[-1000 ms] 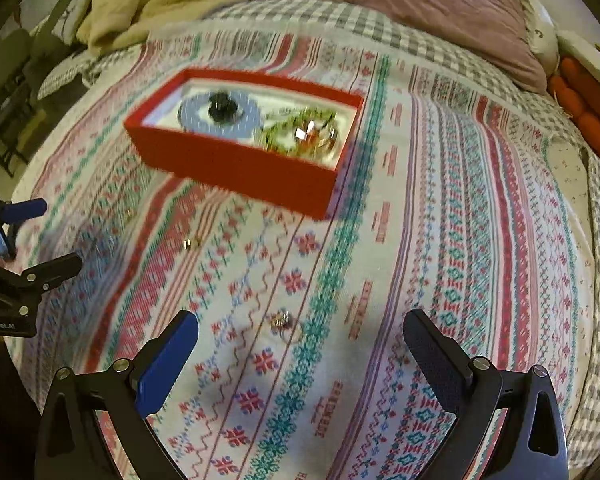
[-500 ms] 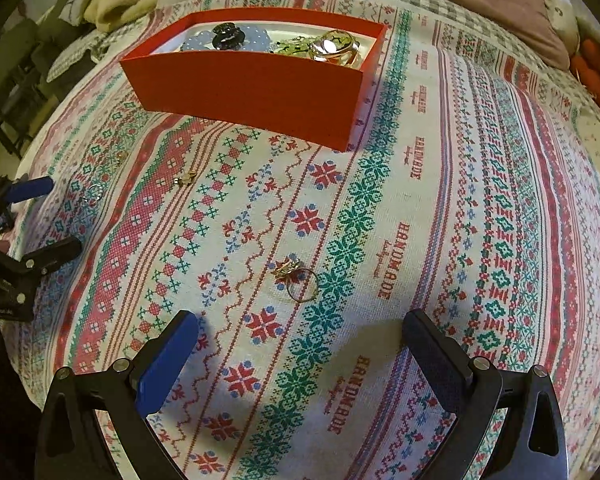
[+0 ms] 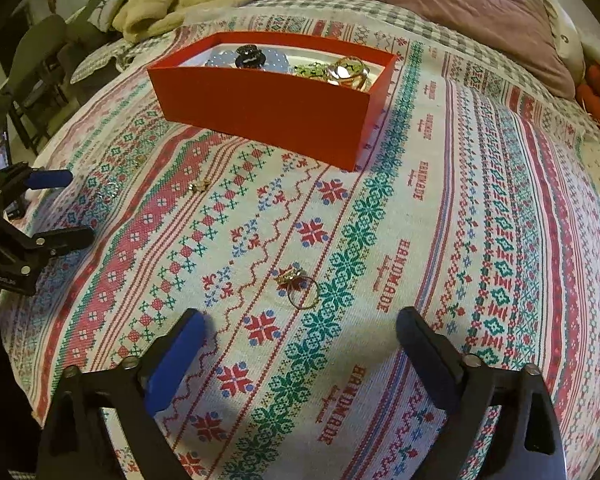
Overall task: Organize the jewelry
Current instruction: 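Grasp a small gold ring with the right tool while the left tool grasps a gold earring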
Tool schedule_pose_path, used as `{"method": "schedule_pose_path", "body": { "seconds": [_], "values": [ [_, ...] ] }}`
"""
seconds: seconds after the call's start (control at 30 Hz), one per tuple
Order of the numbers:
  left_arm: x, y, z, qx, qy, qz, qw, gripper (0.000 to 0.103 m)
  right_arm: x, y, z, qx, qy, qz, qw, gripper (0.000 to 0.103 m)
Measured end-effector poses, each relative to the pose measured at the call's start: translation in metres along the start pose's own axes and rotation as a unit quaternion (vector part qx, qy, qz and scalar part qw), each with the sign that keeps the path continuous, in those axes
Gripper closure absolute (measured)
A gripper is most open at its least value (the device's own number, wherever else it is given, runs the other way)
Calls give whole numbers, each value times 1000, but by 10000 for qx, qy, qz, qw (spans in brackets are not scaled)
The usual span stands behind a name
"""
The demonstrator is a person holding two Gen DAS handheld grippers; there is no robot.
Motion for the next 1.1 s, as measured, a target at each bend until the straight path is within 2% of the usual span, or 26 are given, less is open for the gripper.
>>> {"method": "schedule_pose_path", "body": {
  "seconds": [0.1, 0.27, 0.37, 0.43, 0.47, 0.5, 0.67, 0.8, 0.97, 1.1],
  "values": [
    [0, -4, 2, -4, 78, 33, 10000, 1, 0, -10, -3, -16, -54, -11, 10000, 28],
    [3, -8, 9, -89, 217, 105, 9997, 10, -3, -14, -7, 77, -96, -4, 9999, 42],
    [4, -11, 10, -59, 288, 108, 9995, 15, -4, -18, -6, 21, -93, -1, 10000, 54],
    [6, -11, 12, -45, 316, 128, 9994, 19, -4, -19, -6, -7, -92, -4, 10000, 71],
    [6, -12, 12, -50, 328, 136, 9994, 22, -4, -20, -6, -8, -103, -9, 9999, 74],
    [7, -13, 13, -61, 344, 149, 9993, 23, -4, -22, -5, -5, -114, -15, 9999, 83],
    [5, -19, 16, -143, 354, 239, 9990, 40, -3, -22, -7, 19, -58, 3, 10000, 84],
    [1, -24, 18, -248, 309, 268, 9989, 48, -1, -20, -7, -13, -61, -8, 10000, 84],
    [1, -26, 22, -320, 340, 273, 9985, 68, -1, -20, -8, -29, -54, -18, 10000, 84],
    [2, -26, 26, -359, 407, 275, 9981, 80, -1, -21, -8, -30, -50, -15, 10000, 84]
  ]
}}
Point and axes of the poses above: each gripper's, at about its wrist camera, not at the fingertips, and x roughly against the way its jaws point, z to its right, y to its underside, the point moved 1 cm from there along -x, roughly the way its jaws point, and after that the axes turned 11 degrees about -x, right-handed, at the moved point
